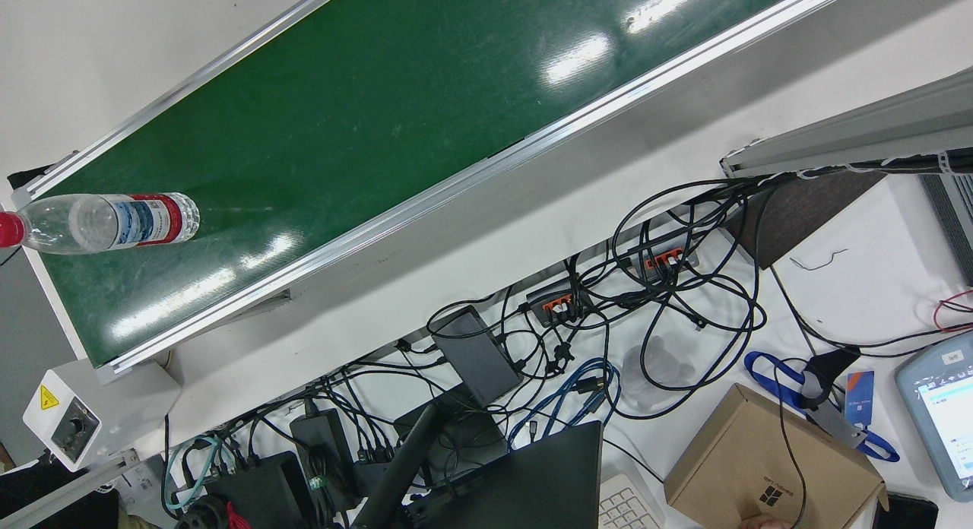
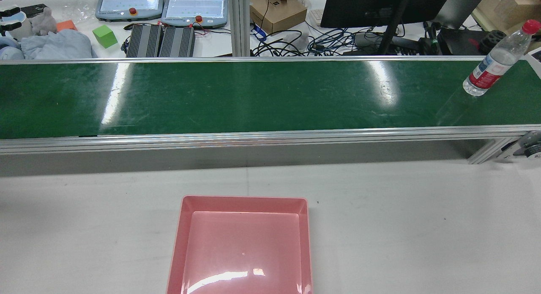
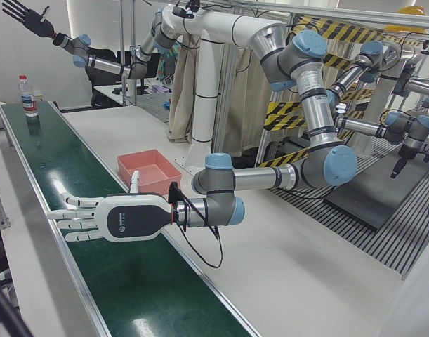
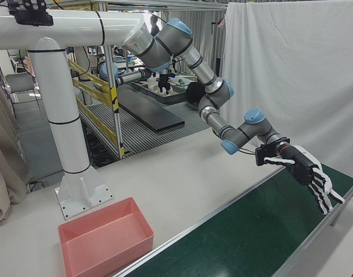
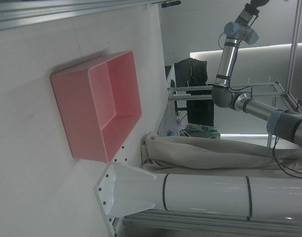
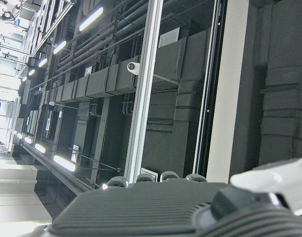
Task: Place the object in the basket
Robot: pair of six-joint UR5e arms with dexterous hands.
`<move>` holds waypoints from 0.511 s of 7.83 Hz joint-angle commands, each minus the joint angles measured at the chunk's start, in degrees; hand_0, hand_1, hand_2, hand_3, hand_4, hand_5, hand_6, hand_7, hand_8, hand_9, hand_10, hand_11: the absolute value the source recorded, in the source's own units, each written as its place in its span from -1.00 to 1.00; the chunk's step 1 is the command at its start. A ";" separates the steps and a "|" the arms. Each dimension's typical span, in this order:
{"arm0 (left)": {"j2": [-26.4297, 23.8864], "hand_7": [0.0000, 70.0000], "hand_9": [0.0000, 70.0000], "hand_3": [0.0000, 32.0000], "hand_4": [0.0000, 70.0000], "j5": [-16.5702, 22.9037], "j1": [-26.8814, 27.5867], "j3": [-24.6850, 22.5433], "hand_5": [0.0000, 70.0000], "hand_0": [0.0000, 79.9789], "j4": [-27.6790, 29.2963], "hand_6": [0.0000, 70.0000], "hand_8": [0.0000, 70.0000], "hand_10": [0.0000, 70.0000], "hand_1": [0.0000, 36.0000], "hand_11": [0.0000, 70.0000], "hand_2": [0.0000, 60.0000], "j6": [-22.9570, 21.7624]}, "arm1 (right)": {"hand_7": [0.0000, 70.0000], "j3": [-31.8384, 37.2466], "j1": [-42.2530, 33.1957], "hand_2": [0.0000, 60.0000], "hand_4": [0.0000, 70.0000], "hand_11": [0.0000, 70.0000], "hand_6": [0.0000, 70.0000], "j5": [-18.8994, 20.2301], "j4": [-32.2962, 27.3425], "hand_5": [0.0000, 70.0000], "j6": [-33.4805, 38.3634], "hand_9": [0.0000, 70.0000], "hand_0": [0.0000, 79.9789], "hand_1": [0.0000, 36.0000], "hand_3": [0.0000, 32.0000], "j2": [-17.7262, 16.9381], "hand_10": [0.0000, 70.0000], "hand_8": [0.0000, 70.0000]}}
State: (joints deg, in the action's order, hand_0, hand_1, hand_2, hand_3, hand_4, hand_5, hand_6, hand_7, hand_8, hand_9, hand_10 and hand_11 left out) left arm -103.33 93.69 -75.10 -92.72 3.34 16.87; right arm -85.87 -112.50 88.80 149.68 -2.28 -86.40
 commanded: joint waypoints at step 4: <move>0.06 -0.95 -0.66 -0.38 -1.00 0.00 -0.04 0.00 -0.15 0.24 0.00 -0.87 -0.71 -0.79 -1.00 -0.67 -1.00 0.00 | -1.00 0.00 0.09 -1.00 -1.00 -1.00 -1.00 -0.03 0.00 -1.00 0.00 -1.00 -1.00 -1.00 -1.00 0.00 -1.00 -1.00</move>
State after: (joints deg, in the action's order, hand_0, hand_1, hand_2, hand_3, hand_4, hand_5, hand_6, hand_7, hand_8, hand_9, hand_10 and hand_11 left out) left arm -103.28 93.69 -75.10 -92.73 3.34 16.87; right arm -85.87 -112.50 88.78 149.68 -2.29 -86.40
